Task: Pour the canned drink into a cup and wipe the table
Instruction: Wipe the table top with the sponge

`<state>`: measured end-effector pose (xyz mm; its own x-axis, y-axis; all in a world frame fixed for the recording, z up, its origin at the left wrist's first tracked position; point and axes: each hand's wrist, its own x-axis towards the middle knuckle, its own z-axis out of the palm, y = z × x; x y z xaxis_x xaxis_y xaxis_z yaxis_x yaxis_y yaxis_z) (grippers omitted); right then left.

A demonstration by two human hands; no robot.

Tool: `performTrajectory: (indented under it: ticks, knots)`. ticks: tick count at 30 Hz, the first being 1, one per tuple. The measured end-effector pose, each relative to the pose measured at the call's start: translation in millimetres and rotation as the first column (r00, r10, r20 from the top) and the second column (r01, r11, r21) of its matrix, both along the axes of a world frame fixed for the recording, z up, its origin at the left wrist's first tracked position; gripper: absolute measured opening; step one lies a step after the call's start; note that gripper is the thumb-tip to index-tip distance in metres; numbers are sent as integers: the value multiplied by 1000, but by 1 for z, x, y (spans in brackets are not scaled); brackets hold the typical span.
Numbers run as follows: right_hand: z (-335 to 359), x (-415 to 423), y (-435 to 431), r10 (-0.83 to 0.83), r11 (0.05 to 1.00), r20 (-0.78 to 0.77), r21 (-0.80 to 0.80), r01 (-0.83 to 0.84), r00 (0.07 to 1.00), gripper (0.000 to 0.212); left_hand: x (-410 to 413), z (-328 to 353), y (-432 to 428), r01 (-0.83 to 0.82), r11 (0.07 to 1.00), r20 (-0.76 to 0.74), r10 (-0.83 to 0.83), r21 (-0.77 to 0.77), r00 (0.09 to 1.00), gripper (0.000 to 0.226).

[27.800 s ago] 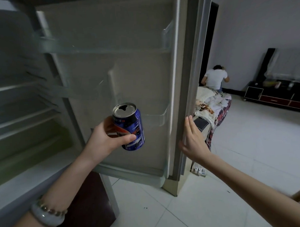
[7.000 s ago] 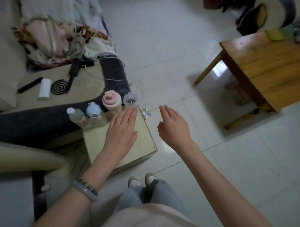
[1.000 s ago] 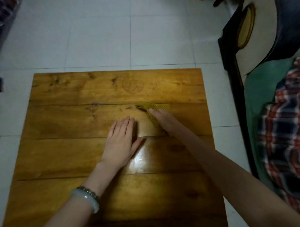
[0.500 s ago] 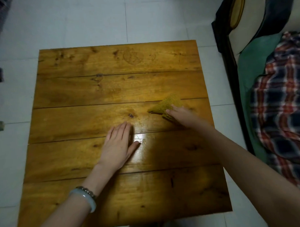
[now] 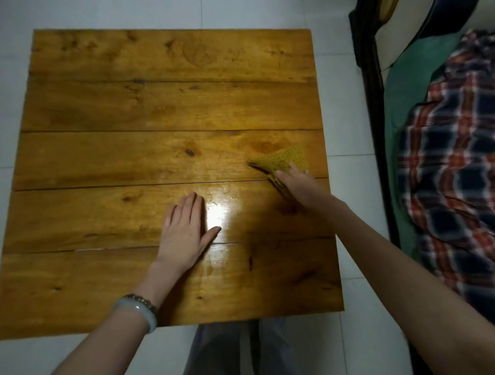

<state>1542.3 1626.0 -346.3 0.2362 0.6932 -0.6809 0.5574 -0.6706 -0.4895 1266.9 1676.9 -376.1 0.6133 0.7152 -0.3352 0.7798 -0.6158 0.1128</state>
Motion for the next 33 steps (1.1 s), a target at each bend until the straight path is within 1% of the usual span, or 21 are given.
performTrajectory:
  ticks: [1,2,3,4,6,8,11,13,16,20,24,25,26,28,29,30,32,33]
  knots:
    - [-5,0,-8,8,1000,39,20,-9,999,56,-1,-1,-7,-16,1000,-20,16,-17,1000,87]
    - [-13,2,-17,82,995,108,48,-88,991,57,-3,-2,-13,-31,999,-42,30,-28,999,91]
    - [-22,2,-28,193,976,175,65,-207,966,55,-4,-2,-18,-42,999,-67,40,-31,997,95]
    - [-30,1,-41,294,946,229,69,-316,928,55,-5,-2,-22,-53,998,-95,50,-35,994,99]
    - [-38,-6,-71,418,886,332,56,-460,846,62,-9,-1,-29,-78,996,-149,70,-47,986,105]
    - [-49,-16,-99,480,825,434,72,-560,762,64,-11,0,-32,-91,995,-177,81,-50,981,110]
    - [-55,-19,-114,541,751,509,66,-657,669,58,-12,2,-30,-108,992,-180,95,-62,979,114]
    - [-56,-14,-106,566,695,547,87,-714,617,59,-13,1,-26,-107,992,-184,93,-65,979,114]
    - [-59,-6,-83,596,645,551,104,-757,584,64,-11,-1,-16,-110,992,-192,96,-62,977,116]
    - [-69,-1,-77,618,608,548,121,-784,564,66,-7,-5,-9,-103,990,-195,83,-96,977,121]
    - [-72,-8,-64,554,625,569,197,-756,607,64,-7,-8,-10,-100,990,-191,80,-95,978,123]
    - [-72,-12,-54,546,614,575,221,-758,609,64,-8,-8,-10,-99,991,-188,82,-88,979,122]
    - [-73,-17,-39,548,588,585,238,-773,598,64,-9,-9,-9,-100,991,-183,83,-84,980,122]
    - [-77,-26,-3,553,526,630,243,-815,545,64,-10,-10,-10,-104,991,-180,88,-84,980,122]
    - [-80,-34,15,539,523,648,242,-817,538,65,-9,-10,-10,-117,989,-178,100,-87,979,124]
    - [-81,-43,31,510,554,656,244,-796,557,64,-9,-11,-11,-138,986,-169,121,-89,978,126]
    - [-80,-68,50,428,677,631,251,-692,648,64,-10,-11,-13,-221,970,-136,207,-98,969,129]
    - [-80,-79,52,397,721,619,247,-648,678,65,-13,-10,-13,-278,955,-126,264,-106,956,131]
